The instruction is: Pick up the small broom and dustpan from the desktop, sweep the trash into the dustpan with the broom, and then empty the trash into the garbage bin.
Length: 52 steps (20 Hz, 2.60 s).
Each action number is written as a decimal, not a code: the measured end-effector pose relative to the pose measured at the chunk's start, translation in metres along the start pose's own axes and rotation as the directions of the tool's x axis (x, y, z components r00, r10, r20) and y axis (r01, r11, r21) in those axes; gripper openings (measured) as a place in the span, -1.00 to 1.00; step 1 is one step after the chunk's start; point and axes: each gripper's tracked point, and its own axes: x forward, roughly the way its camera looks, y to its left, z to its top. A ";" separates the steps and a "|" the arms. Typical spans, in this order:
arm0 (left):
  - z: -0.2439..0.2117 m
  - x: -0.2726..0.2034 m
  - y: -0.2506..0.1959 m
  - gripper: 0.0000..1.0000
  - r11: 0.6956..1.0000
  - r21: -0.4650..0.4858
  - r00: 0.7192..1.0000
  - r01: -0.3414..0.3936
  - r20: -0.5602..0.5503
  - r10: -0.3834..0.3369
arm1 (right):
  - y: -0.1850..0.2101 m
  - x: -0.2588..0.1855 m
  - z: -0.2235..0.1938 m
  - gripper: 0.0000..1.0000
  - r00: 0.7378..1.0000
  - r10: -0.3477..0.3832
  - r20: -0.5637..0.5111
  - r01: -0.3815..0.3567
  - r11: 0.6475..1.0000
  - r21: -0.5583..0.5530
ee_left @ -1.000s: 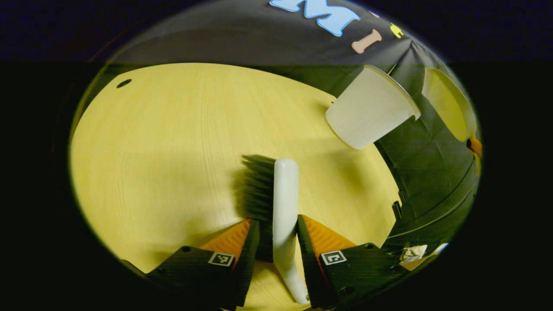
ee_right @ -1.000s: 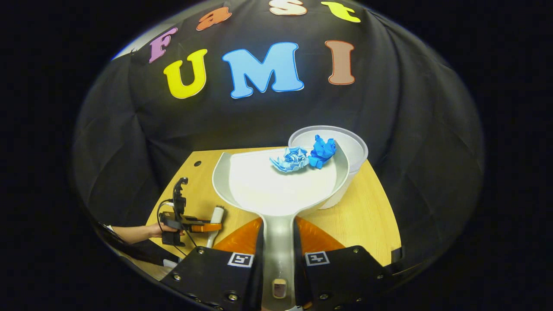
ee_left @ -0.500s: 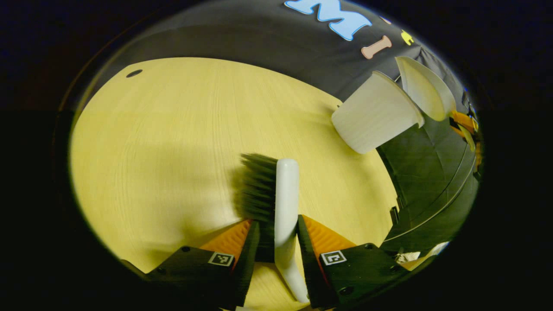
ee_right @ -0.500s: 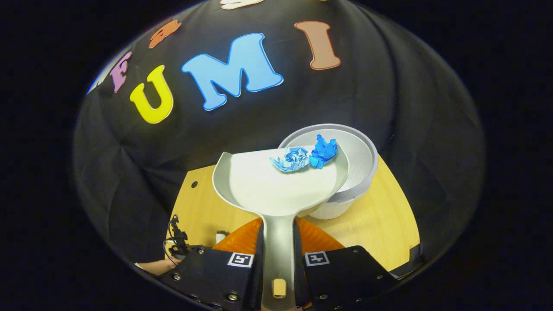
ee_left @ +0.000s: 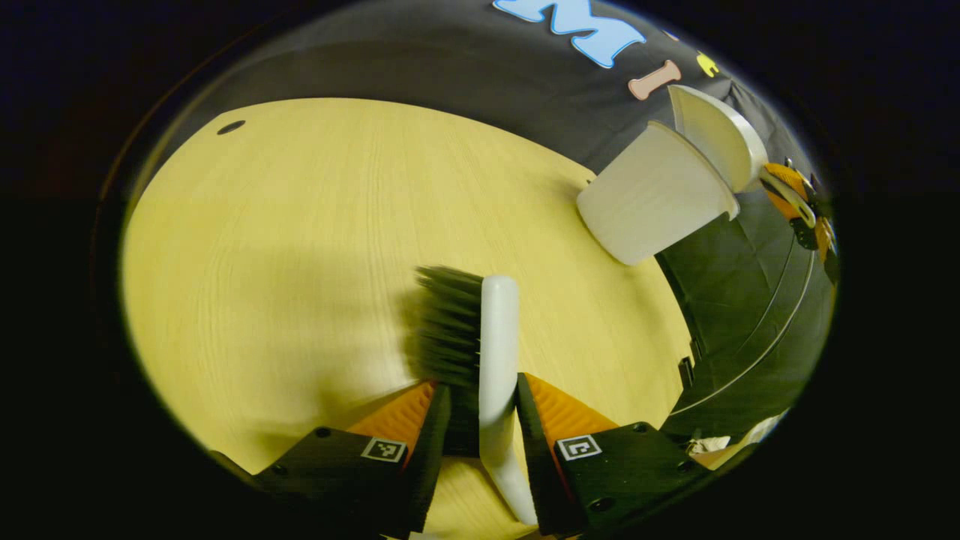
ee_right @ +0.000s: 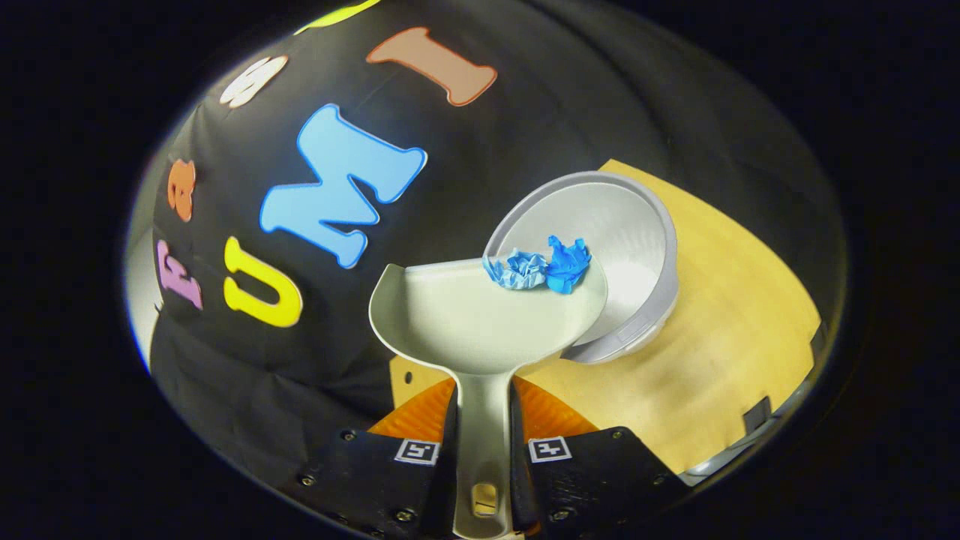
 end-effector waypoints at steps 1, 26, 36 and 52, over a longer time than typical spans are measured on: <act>0.000 0.000 0.000 0.19 1.000 -0.003 1.000 -0.002 0.001 0.002 | 0.001 0.000 0.004 -0.43 1.000 0.027 0.007 -0.028 0.998 0.052; 0.013 -0.006 -0.008 0.45 0.996 -0.083 0.999 -0.043 0.017 0.044 | 0.034 -0.039 0.013 -0.43 0.900 0.401 0.171 -0.426 0.732 0.532; 0.016 -0.038 -0.004 0.90 0.985 -0.148 0.991 -0.087 0.086 0.100 | 0.069 -0.071 -0.050 -0.43 0.892 0.449 0.061 -0.443 0.838 0.319; 0.073 -0.122 -0.058 0.93 0.946 -0.040 0.878 -0.321 0.361 0.313 | -0.026 -0.018 -0.159 -0.43 1.000 -0.008 -0.003 0.007 0.955 -0.296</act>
